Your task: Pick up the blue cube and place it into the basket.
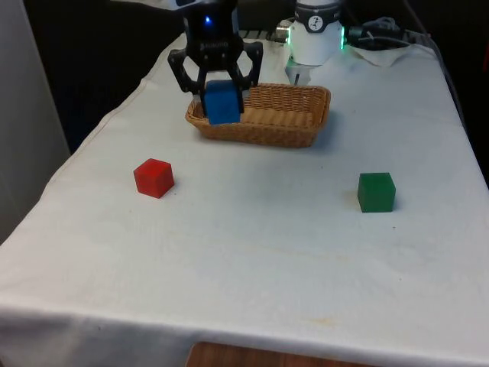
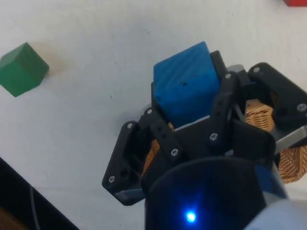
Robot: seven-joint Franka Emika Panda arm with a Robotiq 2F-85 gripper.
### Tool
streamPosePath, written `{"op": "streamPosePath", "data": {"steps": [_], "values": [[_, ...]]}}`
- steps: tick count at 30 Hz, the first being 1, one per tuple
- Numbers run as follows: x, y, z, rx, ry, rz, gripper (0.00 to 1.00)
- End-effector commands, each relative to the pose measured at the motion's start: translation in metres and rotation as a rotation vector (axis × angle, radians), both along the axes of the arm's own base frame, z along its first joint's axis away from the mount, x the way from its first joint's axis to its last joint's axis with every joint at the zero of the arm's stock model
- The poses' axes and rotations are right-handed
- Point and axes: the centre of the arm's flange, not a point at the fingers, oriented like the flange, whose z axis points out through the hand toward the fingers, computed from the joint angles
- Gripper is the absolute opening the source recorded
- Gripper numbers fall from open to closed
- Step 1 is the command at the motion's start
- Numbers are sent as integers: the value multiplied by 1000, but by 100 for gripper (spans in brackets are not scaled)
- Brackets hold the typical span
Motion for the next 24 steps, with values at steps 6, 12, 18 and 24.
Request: {"op": "streamPosePath", "data": {"steps": [6,12,18,24], "values": [[-5,2,0,-1,-12,-12,1],[-6,3,1,-20,-56,-34,1],[-10,2,5,-23,-84,-41,1],[-21,2,11,-22,-96,-39,1]]}}
